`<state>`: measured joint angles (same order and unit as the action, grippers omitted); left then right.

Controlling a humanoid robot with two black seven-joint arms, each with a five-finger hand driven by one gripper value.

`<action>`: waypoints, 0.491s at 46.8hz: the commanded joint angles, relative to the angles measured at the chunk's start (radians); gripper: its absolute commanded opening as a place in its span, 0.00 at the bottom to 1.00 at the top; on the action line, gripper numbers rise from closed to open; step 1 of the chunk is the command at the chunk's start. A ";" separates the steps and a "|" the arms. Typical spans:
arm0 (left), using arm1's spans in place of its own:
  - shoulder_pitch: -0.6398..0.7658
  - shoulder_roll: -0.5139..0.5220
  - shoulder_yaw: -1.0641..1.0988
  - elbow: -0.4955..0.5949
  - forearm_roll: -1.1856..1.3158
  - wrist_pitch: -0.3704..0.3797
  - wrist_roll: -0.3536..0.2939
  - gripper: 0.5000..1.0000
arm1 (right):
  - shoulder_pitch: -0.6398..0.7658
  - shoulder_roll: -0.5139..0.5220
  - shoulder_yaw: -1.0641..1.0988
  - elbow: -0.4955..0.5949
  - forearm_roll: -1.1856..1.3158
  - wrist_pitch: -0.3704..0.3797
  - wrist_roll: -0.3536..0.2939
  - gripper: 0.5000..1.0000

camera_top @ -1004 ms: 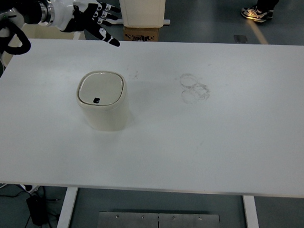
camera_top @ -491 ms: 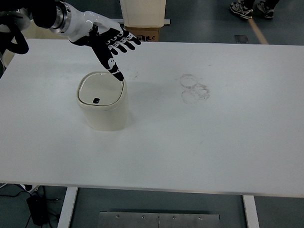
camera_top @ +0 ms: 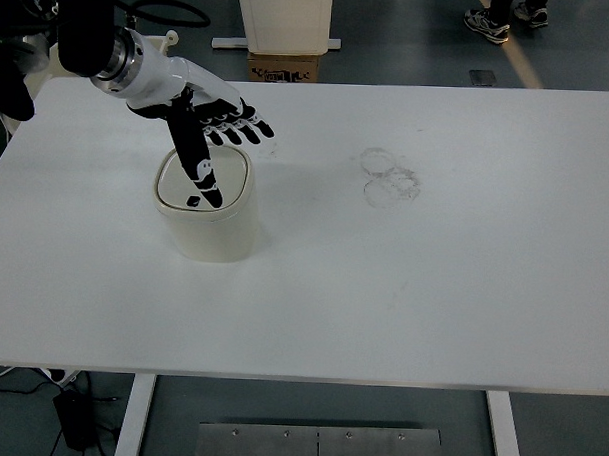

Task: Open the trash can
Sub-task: 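Lower the left hand fingers onto the trash can lid's front edge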

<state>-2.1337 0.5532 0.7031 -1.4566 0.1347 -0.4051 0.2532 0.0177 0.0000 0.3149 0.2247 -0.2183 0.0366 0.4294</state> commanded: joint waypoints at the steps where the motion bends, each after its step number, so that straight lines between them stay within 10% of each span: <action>1: -0.020 0.005 0.022 -0.002 0.000 -0.004 0.000 1.00 | 0.002 0.000 0.001 -0.001 -0.001 0.000 0.000 0.98; 23: -0.046 0.007 0.151 -0.028 0.000 -0.032 0.000 1.00 | 0.013 0.000 0.001 -0.001 -0.001 -0.001 0.000 0.98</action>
<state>-2.1836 0.5615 0.8500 -1.4850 0.1352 -0.4373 0.2532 0.0309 0.0000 0.3159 0.2244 -0.2194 0.0361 0.4295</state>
